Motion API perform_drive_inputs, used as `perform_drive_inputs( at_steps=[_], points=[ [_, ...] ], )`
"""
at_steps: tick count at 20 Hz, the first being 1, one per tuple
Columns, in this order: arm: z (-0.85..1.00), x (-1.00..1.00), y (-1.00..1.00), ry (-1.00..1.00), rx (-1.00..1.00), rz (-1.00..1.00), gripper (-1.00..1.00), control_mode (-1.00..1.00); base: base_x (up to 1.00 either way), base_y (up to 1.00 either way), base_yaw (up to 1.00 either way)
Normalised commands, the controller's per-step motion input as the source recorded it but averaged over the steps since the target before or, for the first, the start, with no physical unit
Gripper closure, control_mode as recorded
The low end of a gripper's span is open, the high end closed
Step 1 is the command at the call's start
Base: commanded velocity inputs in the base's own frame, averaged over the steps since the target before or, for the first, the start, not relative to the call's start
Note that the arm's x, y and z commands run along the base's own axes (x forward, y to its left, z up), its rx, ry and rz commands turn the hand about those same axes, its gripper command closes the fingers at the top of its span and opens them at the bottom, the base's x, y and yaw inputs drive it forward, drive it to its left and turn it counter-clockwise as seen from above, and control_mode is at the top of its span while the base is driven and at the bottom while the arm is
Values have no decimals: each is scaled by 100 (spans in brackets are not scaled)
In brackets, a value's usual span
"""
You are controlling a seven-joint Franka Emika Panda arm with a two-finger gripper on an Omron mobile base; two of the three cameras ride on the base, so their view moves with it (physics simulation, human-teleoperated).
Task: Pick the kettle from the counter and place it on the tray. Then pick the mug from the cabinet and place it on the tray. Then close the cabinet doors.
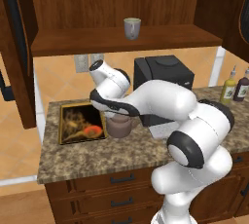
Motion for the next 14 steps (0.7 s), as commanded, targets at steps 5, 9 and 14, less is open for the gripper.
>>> perform_drive_inputs(
  at_steps=[5, 9, 14],
  points=[
    [52, -4, 11, -4, -11, 1, 100, -100, 0, 0, 0],
    [29, 16, 44, 0, -7, 11, 100, -100, 0, 0, 0],
    [10, 33, 62, 1, -2, 15, 100, -100, 0, 0, 0]
  ],
)
